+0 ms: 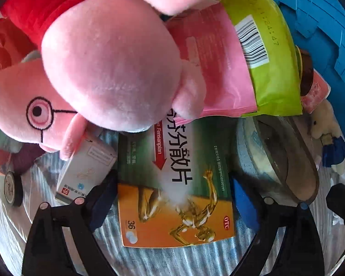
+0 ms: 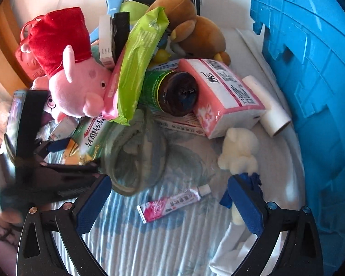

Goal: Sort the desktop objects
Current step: 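Grasp the green and orange ibuprofen box with the left tool, then grasp the grey ring with the right tool while the left tool holds the ibuprofen box, then carry the box and ring over the blue bin and open both tools, then bring both tools back from the bin to the pile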

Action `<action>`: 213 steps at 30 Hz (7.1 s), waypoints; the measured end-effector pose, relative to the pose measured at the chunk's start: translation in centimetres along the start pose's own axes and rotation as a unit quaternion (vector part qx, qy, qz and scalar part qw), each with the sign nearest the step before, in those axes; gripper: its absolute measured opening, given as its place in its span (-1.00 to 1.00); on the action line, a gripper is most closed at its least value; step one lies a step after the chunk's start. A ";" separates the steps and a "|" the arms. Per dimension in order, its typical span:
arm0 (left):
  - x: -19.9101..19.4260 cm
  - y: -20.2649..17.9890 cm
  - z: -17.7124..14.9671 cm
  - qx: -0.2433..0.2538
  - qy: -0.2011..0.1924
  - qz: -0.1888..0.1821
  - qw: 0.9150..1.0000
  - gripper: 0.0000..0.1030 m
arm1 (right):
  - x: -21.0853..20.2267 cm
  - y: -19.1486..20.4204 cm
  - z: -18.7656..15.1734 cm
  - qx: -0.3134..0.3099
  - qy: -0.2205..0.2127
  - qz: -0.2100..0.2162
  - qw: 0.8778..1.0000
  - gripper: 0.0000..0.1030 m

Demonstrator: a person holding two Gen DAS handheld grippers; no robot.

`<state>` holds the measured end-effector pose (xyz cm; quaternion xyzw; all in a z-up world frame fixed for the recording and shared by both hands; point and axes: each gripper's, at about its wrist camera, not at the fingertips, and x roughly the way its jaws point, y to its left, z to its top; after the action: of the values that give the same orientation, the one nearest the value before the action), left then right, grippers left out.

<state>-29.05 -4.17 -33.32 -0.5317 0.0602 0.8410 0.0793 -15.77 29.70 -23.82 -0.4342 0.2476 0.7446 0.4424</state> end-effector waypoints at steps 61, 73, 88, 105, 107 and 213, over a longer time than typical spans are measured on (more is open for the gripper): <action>-17.6 3.7 -9.5 -0.109 -0.092 0.070 0.987 0.68 | -8.6 6.5 -1.1 -0.071 -0.042 0.054 0.995 -0.19; -11.8 4.7 -10.6 -0.121 -0.031 0.104 0.987 0.68 | -2.0 7.2 -2.7 -0.079 0.032 0.063 0.994 0.83; -8.4 5.7 -8.9 -0.098 -0.015 0.106 0.989 0.68 | 4.6 7.9 -2.1 -0.053 0.057 0.041 0.996 0.32; -28.3 -0.7 -4.8 -0.082 -0.255 0.067 0.961 0.68 | -20.0 5.6 -1.0 -0.071 -0.212 0.035 0.974 0.29; -30.7 -2.9 -3.5 -0.080 -0.285 0.050 0.954 0.68 | -24.0 3.7 -1.0 -0.069 -0.253 0.021 0.965 0.29; -39.7 -5.3 -2.9 -0.099 -0.319 0.022 0.942 0.76 | -32.0 -0.3 -2.0 -0.052 -0.293 -0.151 0.943 1.00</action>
<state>-8.64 -2.23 1.27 -0.2394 -0.0400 0.9698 0.0231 -7.23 14.17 2.86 -0.2520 -0.0009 0.7750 0.5795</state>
